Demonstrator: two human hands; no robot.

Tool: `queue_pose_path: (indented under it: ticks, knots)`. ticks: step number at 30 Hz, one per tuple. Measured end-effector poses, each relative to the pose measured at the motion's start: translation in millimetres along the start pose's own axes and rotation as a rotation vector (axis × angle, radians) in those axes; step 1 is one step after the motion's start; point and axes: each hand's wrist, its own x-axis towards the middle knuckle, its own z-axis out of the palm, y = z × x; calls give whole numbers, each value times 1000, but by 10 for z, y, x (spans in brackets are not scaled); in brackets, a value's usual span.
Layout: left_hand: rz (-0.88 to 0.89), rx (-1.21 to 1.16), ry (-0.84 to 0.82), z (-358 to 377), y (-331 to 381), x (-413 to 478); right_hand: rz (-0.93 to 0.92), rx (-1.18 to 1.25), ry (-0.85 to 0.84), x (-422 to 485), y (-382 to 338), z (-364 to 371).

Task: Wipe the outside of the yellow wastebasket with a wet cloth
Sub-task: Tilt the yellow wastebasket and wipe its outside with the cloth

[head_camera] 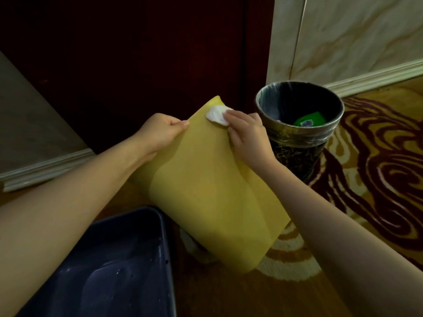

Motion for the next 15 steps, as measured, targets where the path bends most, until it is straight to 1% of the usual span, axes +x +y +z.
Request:
queue_pose_path:
  ticks: [5, 8, 15]
  knots:
    - [-21, -42, 15, -18, -61, 39, -151, -26, -13, -549, 11, 65]
    - [-38, -30, 27, -34, -91, 69, -144, -10, -26, -983, 10, 164]
    - [-5, 2, -15, 20, -33, 99, -134, -29, 22, -1667, -24, 190]
